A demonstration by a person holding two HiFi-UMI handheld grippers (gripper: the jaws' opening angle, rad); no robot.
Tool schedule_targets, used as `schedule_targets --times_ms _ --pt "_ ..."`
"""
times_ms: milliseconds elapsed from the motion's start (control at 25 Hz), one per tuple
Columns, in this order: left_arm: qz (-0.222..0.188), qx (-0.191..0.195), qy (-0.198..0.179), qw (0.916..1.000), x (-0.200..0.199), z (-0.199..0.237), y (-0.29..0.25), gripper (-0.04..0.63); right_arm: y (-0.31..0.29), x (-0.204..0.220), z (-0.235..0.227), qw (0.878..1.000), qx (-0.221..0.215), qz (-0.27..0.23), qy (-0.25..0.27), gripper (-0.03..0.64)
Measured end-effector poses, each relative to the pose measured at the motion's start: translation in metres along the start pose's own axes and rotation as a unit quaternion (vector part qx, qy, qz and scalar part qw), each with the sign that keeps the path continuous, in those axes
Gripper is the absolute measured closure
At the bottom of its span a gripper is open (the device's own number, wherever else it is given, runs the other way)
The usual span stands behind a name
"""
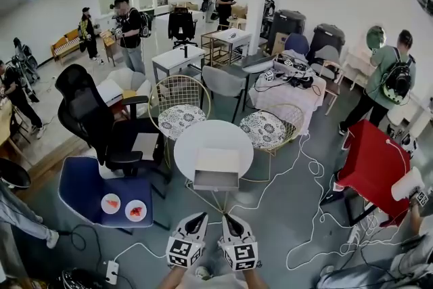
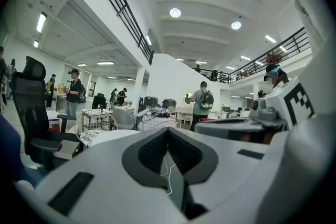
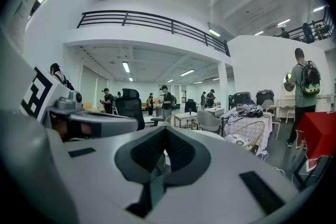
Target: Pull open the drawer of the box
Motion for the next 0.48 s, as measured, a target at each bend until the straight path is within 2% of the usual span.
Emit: schedule_targets --times_ms 480 --pt "0.004 0.005 0.001 1.0000 0.0010 -0.0036 0.0108 0.583 0.0100 0.0031 0.0071 1.000 0.007 0.010 0.005 0.601"
Point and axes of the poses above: the fingertips, and each gripper's own axes: y backward along the fingers, z to its left, x out of its underside, the point moved 7 cm from there along y, backward along the fingers, and after that the axes turned 8 degrees about -z, right-handed, at the moved point
